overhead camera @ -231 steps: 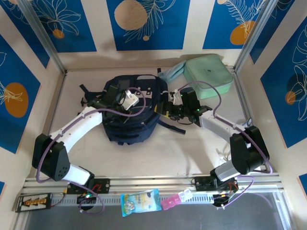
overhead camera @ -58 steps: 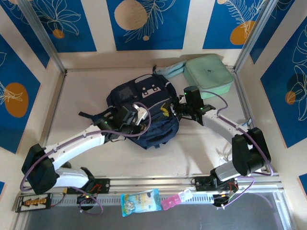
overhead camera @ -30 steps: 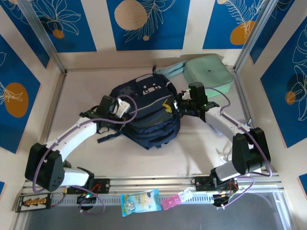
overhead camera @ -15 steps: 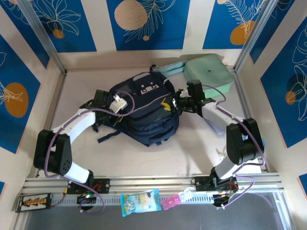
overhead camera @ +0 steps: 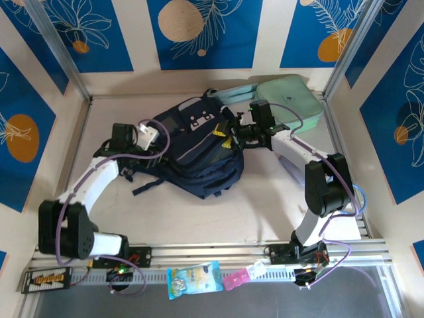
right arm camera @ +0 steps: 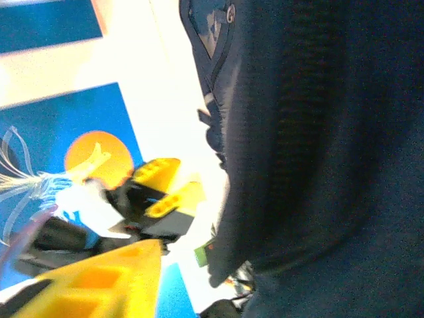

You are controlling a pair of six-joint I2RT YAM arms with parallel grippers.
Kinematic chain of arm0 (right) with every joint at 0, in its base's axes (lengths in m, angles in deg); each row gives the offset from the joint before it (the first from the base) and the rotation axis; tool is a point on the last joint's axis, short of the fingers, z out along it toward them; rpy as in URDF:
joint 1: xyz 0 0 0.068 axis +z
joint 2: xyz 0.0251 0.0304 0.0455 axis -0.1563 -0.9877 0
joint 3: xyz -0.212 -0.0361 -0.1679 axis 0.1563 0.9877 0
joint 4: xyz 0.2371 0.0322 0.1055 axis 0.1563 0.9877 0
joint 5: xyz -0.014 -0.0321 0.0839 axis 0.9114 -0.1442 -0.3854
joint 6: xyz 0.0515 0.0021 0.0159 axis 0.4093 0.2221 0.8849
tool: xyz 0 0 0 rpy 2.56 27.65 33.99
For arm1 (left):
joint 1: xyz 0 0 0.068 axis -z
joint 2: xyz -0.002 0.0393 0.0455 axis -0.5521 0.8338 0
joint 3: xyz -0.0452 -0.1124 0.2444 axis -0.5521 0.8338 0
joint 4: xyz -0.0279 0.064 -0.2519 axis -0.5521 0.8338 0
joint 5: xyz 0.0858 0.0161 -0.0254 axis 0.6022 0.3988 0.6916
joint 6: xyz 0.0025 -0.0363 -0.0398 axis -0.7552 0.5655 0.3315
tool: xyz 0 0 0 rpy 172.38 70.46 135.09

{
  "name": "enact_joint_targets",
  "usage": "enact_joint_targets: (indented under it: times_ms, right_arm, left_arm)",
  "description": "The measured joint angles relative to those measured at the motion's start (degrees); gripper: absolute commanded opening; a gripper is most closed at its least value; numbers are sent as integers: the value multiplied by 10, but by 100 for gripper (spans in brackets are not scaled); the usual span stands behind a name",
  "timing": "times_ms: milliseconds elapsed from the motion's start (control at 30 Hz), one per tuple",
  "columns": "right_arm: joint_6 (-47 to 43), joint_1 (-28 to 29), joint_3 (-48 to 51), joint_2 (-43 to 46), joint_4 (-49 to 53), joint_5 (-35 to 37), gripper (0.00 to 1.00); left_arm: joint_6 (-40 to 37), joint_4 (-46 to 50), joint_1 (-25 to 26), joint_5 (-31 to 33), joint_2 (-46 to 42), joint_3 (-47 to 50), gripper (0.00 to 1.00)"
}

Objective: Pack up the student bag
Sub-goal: Rotate the student bag at the top-center of the table, then move the student bag to the middle-left of the table.

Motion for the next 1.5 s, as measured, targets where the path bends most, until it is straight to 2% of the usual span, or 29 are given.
enact_joint_targets:
  times_ms: [100, 167, 267, 400, 567, 800, 967, 1067, 1333, 1500]
  right_arm:
    - [-39, 2, -4, 9, 54, 42, 67]
    - [-68, -5, 3, 28, 96, 83, 70]
    - [-108, -29, 20, 76, 154, 150, 71]
    - [-154, -70, 23, 129, 203, 230, 71]
    - [-172, -95, -9, 91, 221, 273, 70]
    - [-153, -94, -153, -83, 185, 274, 68]
    - [-135, -84, -239, -184, 145, 274, 66]
    - [-131, -69, -254, -217, 130, 267, 64]
    - [-113, -23, -279, -298, 91, 226, 58]
    - [-111, 2, -289, -319, 49, 191, 58]
  left_arm:
    - [37, -6, 0, 30, -63, 4, 93]
    - [66, -14, -1, 56, -100, 12, 100]
    - [113, -21, -1, 94, -135, 19, 100]
    - [170, -27, -1, 119, -138, 18, 100]
    - [240, -30, -1, 97, -82, -10, 100]
    - [355, -120, 11, -31, 73, -73, 90]
    - [415, -159, 45, -68, 229, -157, 85]
    - [440, -163, 64, -75, 288, -193, 84]
    - [454, -158, 74, -74, 306, -243, 84]
    - [457, -153, 74, -69, 311, -251, 85]
